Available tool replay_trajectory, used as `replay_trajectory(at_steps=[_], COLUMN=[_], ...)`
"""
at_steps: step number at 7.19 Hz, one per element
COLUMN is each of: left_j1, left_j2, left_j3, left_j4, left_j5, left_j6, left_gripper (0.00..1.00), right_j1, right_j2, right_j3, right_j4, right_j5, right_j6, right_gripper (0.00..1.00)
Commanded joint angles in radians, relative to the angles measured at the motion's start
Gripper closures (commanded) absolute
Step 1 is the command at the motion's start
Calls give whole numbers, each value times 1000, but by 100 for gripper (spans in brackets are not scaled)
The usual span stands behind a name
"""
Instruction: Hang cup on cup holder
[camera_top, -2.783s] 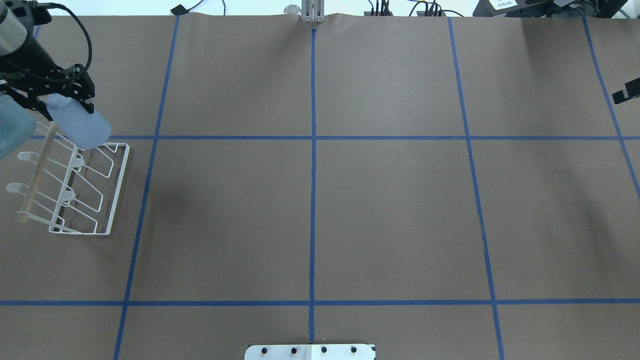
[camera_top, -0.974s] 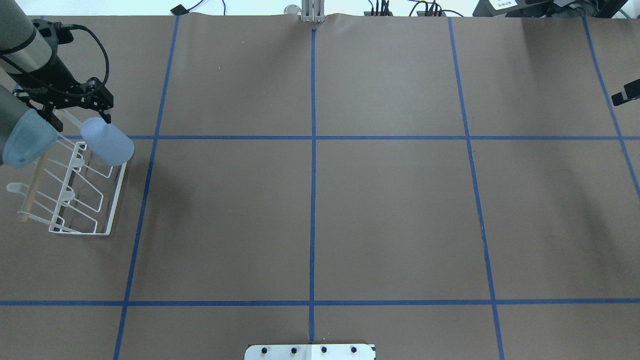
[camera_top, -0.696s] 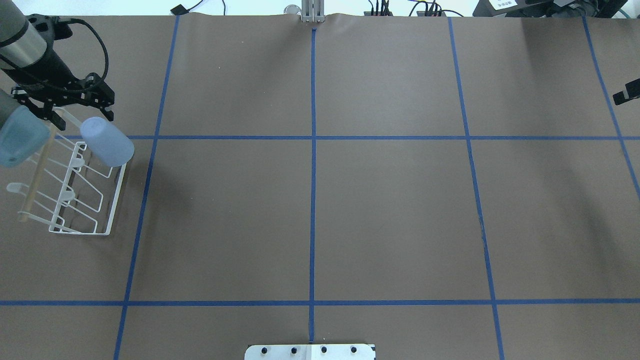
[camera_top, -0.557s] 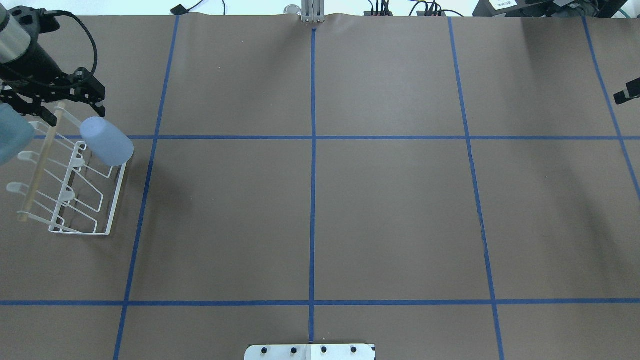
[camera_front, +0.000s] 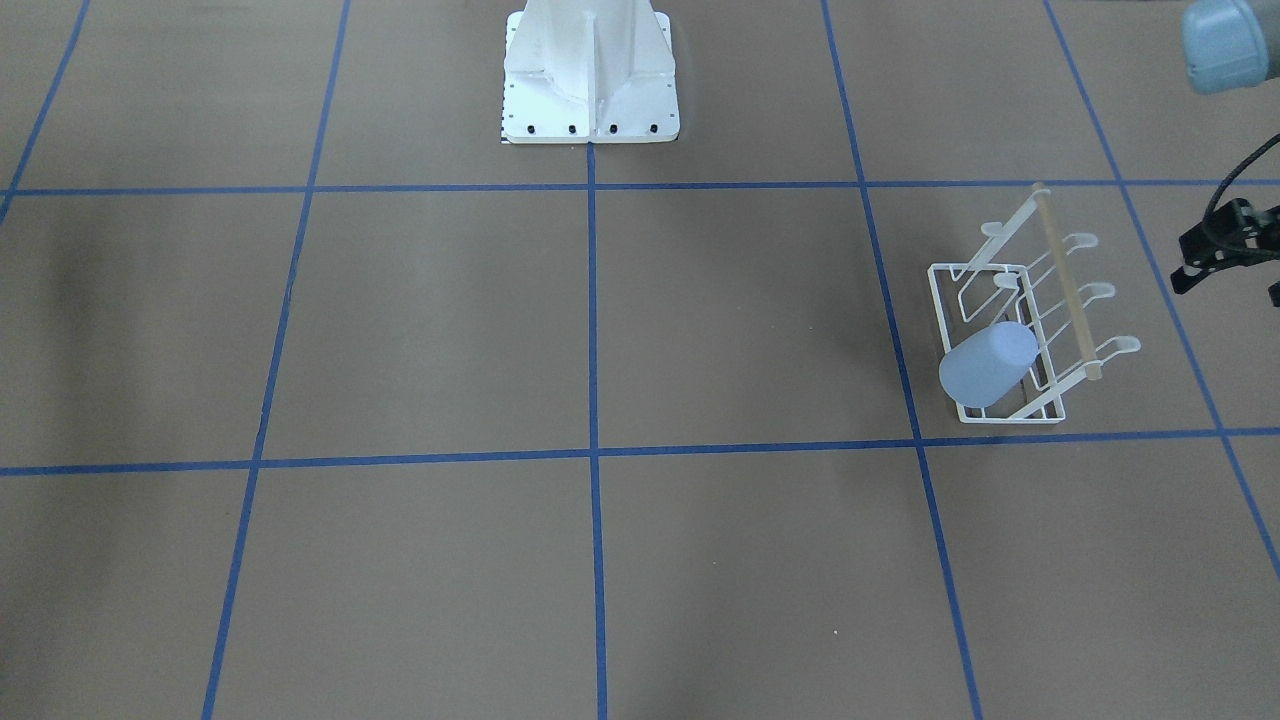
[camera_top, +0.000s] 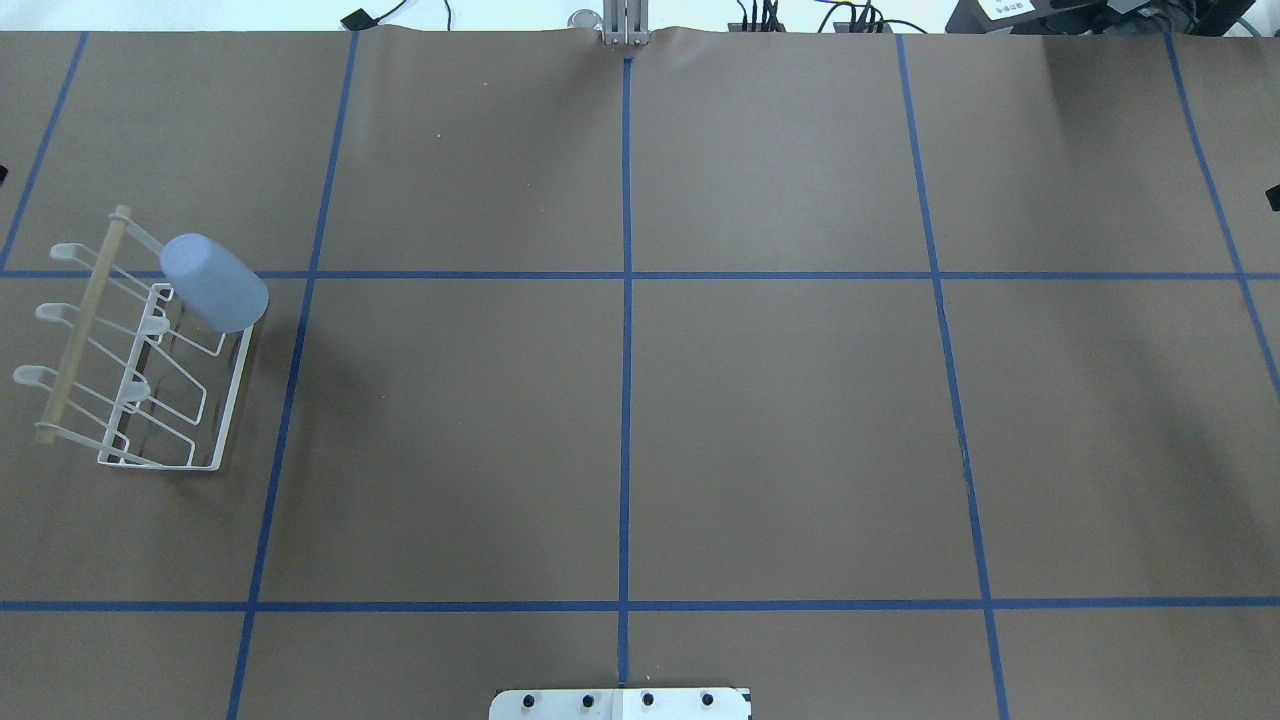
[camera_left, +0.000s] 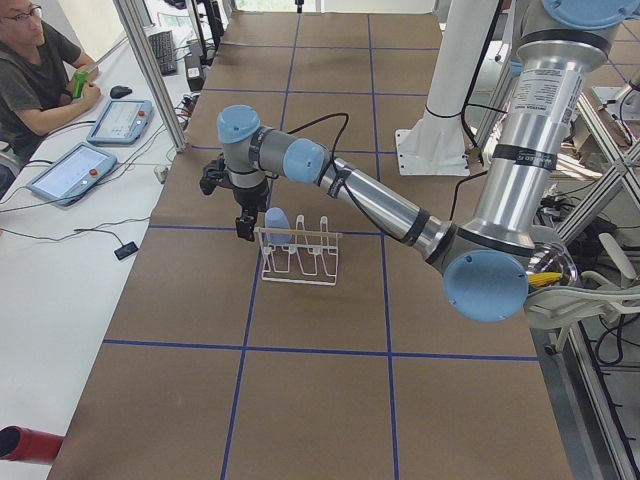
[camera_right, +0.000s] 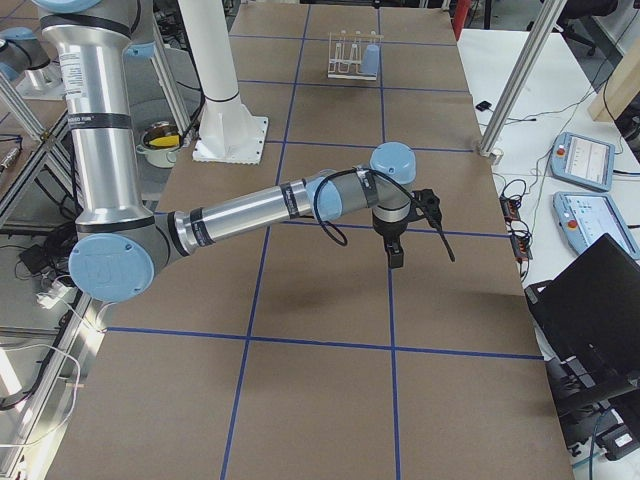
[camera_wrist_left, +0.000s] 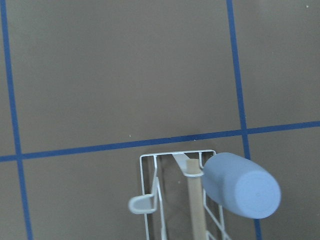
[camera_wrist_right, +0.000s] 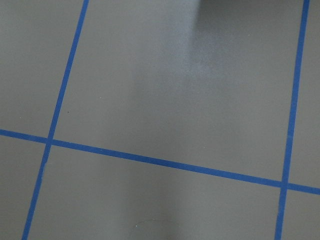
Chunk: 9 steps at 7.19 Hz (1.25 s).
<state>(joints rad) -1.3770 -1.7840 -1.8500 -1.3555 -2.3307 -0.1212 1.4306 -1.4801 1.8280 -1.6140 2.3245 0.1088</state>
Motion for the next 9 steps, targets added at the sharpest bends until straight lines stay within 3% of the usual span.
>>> replay_trajectory(at_steps=[1,4,9], left_j1=[-63,-111,-109], left_j2=[105,188,212], left_j3=[35,31,35], left_j4=[-113,-182,-178], left_j5=[-1,-7,-1], left_j6=[95,95,84], left_gripper=[1,1,1], right_j1=[31,33,28], right_j2=[0,-26,-63], right_j3=[60,60,63], right_j4=[-153,-162,-240], right_j5=[-57,-66,-68], right_j6=[-80,-81,-115], right_gripper=[0,0,0])
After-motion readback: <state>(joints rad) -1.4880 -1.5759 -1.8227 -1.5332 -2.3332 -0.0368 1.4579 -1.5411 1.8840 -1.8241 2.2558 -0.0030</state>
